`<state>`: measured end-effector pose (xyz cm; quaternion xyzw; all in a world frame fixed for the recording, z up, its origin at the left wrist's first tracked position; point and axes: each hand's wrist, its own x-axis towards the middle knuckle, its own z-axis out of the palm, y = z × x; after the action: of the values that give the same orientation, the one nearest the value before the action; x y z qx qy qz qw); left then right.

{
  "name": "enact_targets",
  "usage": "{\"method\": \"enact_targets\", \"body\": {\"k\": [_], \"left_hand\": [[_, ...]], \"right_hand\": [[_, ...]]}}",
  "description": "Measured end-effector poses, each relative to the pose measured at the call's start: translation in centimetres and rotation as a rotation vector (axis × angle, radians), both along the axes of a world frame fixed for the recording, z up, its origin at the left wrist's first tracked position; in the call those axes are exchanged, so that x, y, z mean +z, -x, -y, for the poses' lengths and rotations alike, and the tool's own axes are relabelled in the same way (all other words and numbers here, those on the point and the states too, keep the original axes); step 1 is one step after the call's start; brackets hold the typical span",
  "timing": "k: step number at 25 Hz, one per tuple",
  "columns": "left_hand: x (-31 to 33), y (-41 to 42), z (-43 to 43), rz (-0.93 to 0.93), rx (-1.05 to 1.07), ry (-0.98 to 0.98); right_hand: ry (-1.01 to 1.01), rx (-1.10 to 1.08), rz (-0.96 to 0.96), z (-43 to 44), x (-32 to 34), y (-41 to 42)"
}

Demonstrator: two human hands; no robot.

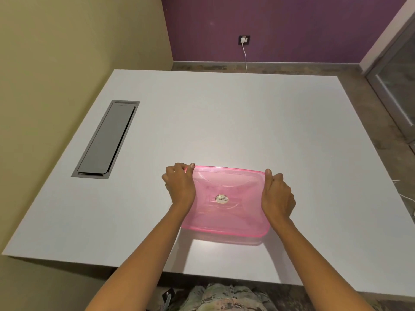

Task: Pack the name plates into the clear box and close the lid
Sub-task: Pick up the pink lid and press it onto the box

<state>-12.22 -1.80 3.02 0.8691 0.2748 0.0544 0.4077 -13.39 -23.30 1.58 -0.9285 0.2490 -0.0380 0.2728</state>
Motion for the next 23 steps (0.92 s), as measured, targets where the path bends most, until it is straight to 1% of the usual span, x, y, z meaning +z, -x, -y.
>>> {"method": "enact_targets", "body": {"k": [4,9,16,20,23], "left_hand": [[-1.1,0.0,-0.3,0.009,-0.021,0.129],[-1.5,-0.4,-0.8,0.048,-0.048,0.183],[-1.9,-1.0,-1.3,0.032,-0.095,0.184],[-2.2,-0.9,-1.4,0.003,-0.108,0.167],[-2.4,-1.0,-1.5,-0.007,-0.122,0.149]], "right_hand": [[0.029,0.06,-0.054,-0.3,-0.3,-1.2],[0.039,0.088,-0.069,-0.6,-0.7,-1.7],[0.065,0.142,-0.065,-0.9,-0.9,-4.0],[0.025,0.195,-0.197,-0.9,-1.4,-5.8],[-0.062,0.166,-0.252,-0.7,-1.7,-6.6]]}}
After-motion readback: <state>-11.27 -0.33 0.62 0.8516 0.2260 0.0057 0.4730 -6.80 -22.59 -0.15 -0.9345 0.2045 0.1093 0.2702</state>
